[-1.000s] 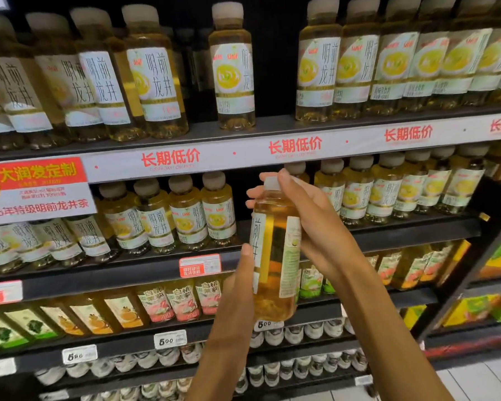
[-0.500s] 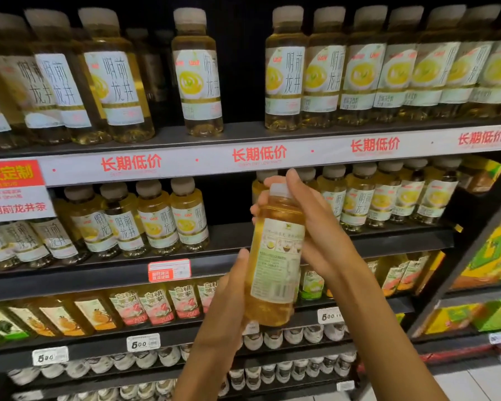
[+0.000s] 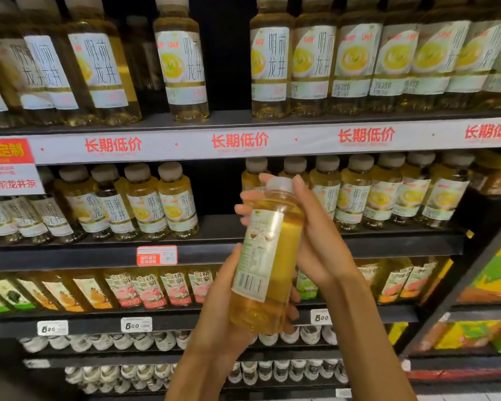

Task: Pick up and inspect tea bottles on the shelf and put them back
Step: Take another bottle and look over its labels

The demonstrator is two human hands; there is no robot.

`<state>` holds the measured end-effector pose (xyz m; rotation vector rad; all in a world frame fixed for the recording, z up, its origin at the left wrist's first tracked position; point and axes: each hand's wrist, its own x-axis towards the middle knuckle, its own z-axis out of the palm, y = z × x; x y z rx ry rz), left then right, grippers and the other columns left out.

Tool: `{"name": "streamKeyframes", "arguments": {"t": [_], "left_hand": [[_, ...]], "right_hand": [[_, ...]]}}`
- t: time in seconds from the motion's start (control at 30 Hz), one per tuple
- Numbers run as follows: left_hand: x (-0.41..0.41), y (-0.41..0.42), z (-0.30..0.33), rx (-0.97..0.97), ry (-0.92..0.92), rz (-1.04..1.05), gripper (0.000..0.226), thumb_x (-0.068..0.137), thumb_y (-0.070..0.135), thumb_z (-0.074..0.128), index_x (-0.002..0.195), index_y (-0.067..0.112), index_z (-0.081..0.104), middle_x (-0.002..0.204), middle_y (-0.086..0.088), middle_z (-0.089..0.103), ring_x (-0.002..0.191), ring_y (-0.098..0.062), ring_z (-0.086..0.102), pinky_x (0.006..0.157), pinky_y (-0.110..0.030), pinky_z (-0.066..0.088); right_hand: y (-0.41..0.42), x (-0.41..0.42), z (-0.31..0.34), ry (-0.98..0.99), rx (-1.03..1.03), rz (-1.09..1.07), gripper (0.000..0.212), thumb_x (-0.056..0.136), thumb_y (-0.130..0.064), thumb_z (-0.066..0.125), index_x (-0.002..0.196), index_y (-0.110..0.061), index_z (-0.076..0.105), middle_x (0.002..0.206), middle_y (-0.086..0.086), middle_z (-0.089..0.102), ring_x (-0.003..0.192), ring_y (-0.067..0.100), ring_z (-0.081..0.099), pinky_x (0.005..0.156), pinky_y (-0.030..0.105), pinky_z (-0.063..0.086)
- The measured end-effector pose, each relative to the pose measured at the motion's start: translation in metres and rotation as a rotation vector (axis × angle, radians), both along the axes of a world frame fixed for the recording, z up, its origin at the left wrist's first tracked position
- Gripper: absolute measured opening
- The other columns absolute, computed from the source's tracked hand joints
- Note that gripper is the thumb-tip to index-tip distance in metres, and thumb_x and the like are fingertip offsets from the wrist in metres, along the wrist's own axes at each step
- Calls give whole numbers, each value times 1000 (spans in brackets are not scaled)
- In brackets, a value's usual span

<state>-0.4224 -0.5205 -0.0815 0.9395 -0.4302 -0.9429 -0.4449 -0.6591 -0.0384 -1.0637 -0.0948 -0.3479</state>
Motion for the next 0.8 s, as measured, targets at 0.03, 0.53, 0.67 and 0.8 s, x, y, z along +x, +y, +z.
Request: {"name": "streamKeyframes", "arguments": {"t": [0.03,0.53,0.67,0.8], "left_hand": [[-2,-1,-2,3,10,-34,67,92,55,32,100,2,71,76,-22,67,58,-28,65,52,-31,54],[-29,-26,-12,305,-506,192,55,83,71,46,107,27,69,100,-2,74,96,-16,69,86,-34,56],[-30,-28,-11,276,-551,224,59,62,64,60,104,23,67,98,-4,72,86,-10,69,73,-23,56],[-28,-26,-15,189,-432,275,60,64,63,61,95,13,72,85,-19,70,72,-18,67,62,-24,54]], "right_hand": [[-2,-2,-3,6,-2,-2,47,89,-42,46,123,-12,55,106,14,72,98,27,69,87,38,56],[-28,-30,-24,-16,-33,-231,40,86,-38,53,118,-16,61,101,8,73,94,23,67,77,30,57],[-30,-27,-23,-14,-33,-228,42,87,-42,54,120,-17,61,105,8,72,96,23,68,77,31,57],[-29,-22,-21,-46,3,-204,49,81,-48,58,121,-20,61,114,9,70,104,25,67,81,32,57]]}}
